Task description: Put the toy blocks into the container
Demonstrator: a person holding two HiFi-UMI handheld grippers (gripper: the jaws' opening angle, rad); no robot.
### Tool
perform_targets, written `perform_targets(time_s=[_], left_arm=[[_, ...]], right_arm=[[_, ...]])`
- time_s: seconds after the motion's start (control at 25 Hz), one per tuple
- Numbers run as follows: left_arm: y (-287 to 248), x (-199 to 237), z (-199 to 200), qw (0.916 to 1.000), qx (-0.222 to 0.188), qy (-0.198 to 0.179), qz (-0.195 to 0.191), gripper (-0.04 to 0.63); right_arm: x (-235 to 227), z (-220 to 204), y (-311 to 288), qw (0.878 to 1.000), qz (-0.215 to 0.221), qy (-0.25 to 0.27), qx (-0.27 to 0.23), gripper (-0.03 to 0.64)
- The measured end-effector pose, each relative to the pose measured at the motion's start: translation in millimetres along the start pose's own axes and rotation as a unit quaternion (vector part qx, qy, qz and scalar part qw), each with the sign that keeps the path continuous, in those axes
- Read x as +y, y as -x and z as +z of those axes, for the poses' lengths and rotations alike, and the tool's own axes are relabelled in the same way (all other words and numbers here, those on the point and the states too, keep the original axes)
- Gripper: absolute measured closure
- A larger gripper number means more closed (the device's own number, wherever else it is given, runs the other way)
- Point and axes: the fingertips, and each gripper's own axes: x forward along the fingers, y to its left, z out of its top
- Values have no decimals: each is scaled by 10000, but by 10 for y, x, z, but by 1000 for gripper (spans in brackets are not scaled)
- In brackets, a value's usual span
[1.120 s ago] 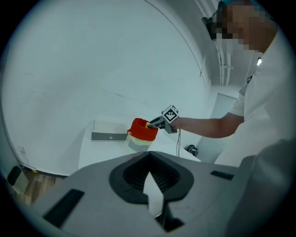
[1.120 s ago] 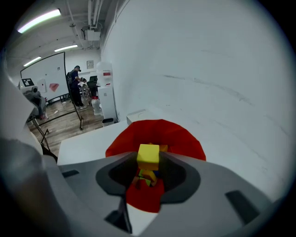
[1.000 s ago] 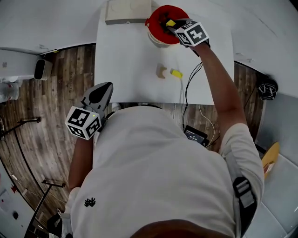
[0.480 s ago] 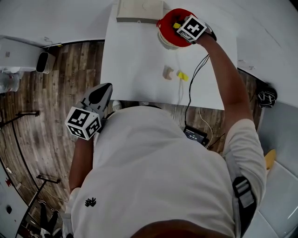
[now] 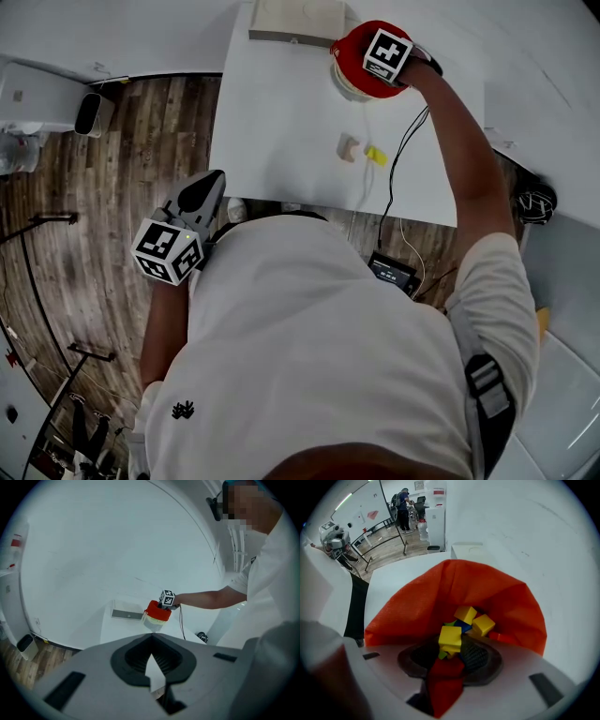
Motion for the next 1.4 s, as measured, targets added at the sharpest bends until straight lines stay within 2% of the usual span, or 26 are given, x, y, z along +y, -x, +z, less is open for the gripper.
perform_targets(time_s=[0.2,0.36,0.56,0.68,0.84,1.04,1.24,1.32,1.4], left_arm=[[40,71,-40,9999,14,88,48,589],[28,67,-31,10000,19,75,-2,589],[8,45,6,9998,73,-18,-161,589],[-18,5,34,9995,82,-104,-273,589],[-54,-53,64,9987,72,-224,-454,589],[-132,-145,132,9969,71,-384,-690,589],[-178,-203,200,9951,30,-408,-903,589],[-203,-230,198,9939,78,-498,-977,589],[-237,-243,210,9928,118,-579,-1039,589]], right_arm=[[5,-34,-48,9999,119,-42,50,471],[-25,-42,-31,10000,-62,69,16,453],[-51,-4,171,9989,-277,-99,-357,441],[-69,28,442,9945,-568,-312,-821,446],[8,23,832,9807,-1000,-628,-1560,499],[324,-120,1255,9551,-1421,-1083,-2363,589],[989,-333,1376,9266,-1475,-1757,-2979,597],[1310,-425,1272,9202,-1388,-2007,-3060,594],[1601,-506,1091,9163,-1213,-2266,-3072,561]])
